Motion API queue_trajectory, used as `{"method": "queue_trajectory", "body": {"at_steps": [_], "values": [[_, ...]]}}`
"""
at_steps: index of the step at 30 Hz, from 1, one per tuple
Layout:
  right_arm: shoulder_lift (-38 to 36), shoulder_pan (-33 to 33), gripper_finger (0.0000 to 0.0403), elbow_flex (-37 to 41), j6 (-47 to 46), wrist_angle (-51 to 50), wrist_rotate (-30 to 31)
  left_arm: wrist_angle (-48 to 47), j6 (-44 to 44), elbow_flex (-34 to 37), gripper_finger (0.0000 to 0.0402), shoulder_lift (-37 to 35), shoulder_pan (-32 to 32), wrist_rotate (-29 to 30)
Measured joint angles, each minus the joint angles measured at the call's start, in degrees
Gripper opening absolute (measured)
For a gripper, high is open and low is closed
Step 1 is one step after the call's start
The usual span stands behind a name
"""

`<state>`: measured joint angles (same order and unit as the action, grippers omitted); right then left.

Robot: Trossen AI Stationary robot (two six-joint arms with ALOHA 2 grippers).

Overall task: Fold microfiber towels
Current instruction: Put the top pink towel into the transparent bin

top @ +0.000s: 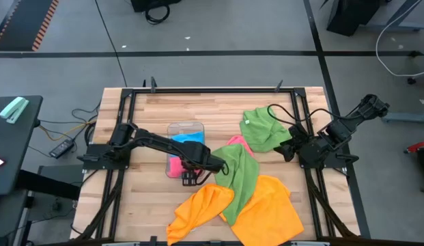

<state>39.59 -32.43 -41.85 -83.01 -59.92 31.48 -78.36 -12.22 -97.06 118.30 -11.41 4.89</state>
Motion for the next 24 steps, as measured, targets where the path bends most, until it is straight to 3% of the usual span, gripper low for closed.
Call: {"method": "queue_trajectory", "body": {"at_steps": [14, 20, 24], "values": [[0.0, 0.0, 0.0262, 0.0, 0.4, 0.0, 1.1, -1.5, 1.8, 0.0, 0.011, 0.0, -0.9, 0.4], [0.0, 0.0, 0.0262, 0.0, 0.4, 0.0, 1.1, -0.5, 5.0, 0.0, 0.0021, 0.0, 1.1, -7.3], [0.0, 0.0, 0.0262, 0.0, 0.4, 0.1, 1.1, -0.6, 6.1, 0.0, 0.0023, -0.3, 3.0, -12.7]]}}
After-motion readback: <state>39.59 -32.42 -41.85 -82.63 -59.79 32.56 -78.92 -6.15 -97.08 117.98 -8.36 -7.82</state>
